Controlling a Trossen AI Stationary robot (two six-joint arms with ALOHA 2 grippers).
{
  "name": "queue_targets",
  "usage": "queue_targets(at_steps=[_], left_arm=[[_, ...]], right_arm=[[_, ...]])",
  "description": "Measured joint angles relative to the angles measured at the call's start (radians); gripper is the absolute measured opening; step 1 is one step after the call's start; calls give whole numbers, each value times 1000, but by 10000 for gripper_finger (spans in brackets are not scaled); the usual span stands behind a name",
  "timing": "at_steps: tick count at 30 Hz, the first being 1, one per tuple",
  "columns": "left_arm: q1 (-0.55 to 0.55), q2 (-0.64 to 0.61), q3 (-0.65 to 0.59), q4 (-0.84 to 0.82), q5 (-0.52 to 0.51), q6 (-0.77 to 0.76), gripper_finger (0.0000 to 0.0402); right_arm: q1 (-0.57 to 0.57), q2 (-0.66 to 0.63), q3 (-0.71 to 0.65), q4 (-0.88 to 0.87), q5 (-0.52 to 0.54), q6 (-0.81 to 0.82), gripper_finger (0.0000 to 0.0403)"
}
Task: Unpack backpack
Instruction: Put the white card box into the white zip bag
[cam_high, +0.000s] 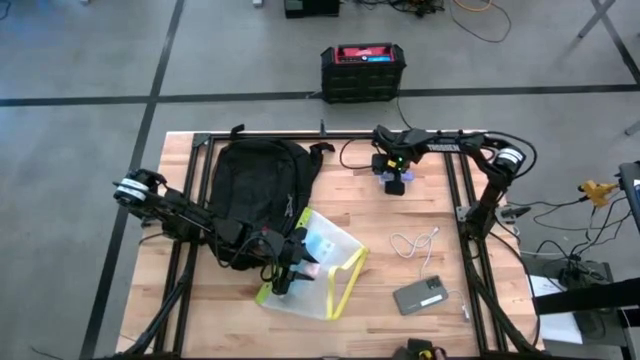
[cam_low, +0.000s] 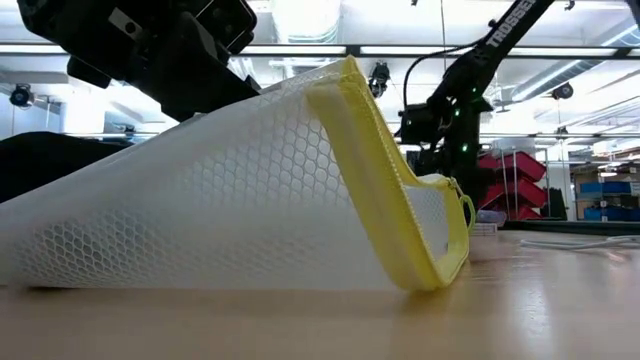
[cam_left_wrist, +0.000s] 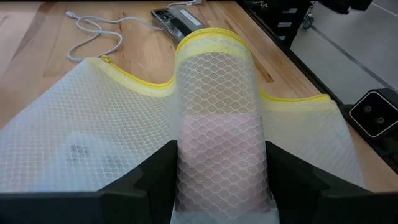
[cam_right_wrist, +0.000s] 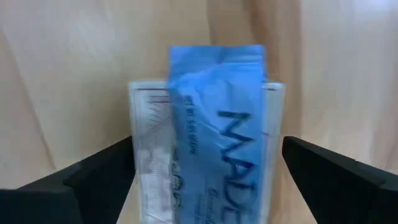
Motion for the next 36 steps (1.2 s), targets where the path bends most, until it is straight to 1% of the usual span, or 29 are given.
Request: queue_targets(at_steps=[2,4,6,8,9,15,18,21,24,27,31,36], left_arm=[[0,0,0,0,0,0,185],[0,0,0,0,0,0,184],[0,0,0,0,0,0,182],[0,0,0,0,0,0,182],[0,0,0,0,0,0,182],[0,0,0,11,0,0,178],[3,0,0,15,-1,3,178],[6,0,0,16,-11,11,178],[12,0,0,16,-11,11,178],[17,0,0,16,-14,12,178],[24,0,0,17,-18,18,178],[26,0,0,18,-19,18,178]], right_arm=[[0,22,3,0,-7,0,374],[-2,40,4,-4,-29,-1,356],[-2,52,4,-7,-48,-4,326],[-3,55,4,-6,-60,-2,287],[-4,55,4,-6,-63,0,279],[4,45,7,-31,-61,37,281],[19,11,7,-52,-53,71,281],[62,-41,-3,-138,-78,113,281],[129,-114,2,-178,-79,165,281],[236,-175,-3,-232,-68,246,281],[428,-239,0,-224,-80,346,281],[662,-238,-1,-142,-70,478,281]])
